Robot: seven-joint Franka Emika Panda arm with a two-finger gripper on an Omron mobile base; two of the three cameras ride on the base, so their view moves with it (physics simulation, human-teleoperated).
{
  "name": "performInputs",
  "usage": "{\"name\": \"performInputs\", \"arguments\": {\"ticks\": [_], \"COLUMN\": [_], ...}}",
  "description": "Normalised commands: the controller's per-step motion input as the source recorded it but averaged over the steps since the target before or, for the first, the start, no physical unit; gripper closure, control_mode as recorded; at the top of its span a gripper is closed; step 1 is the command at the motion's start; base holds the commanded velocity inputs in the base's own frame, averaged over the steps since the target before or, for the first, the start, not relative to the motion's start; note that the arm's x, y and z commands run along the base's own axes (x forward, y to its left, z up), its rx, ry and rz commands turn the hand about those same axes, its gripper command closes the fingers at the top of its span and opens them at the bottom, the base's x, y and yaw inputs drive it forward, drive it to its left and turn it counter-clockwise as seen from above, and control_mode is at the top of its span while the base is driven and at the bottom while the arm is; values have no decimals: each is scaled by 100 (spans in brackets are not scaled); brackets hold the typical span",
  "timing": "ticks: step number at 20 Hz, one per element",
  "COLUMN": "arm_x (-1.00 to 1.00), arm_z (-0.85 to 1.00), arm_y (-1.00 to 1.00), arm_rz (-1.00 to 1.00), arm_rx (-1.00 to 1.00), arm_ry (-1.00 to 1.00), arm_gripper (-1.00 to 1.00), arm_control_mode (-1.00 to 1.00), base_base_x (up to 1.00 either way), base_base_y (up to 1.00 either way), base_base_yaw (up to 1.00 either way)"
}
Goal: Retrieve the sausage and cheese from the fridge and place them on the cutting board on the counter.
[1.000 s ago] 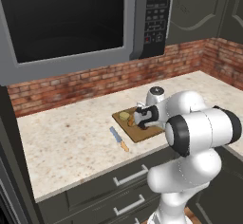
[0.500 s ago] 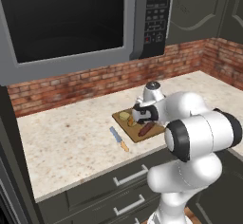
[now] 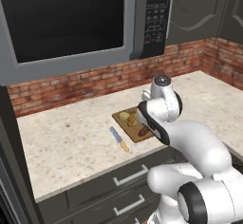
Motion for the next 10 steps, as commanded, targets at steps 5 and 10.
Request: {"name": "performInputs", "arguments": {"ticks": [5,10], "arm_x": [-100,-100], "arm_z": [78,91], "arm_y": [-31,-38], "arm_rz": [12,21], "arm_rx": [0,0], "arm_ry": [-12,-13], "arm_gripper": [-100,-100], "arm_control_mode": [-100,-100], "base_base_x": [0,0], "base_base_y": [0,0], "base_base_yaw": [0,0]}}
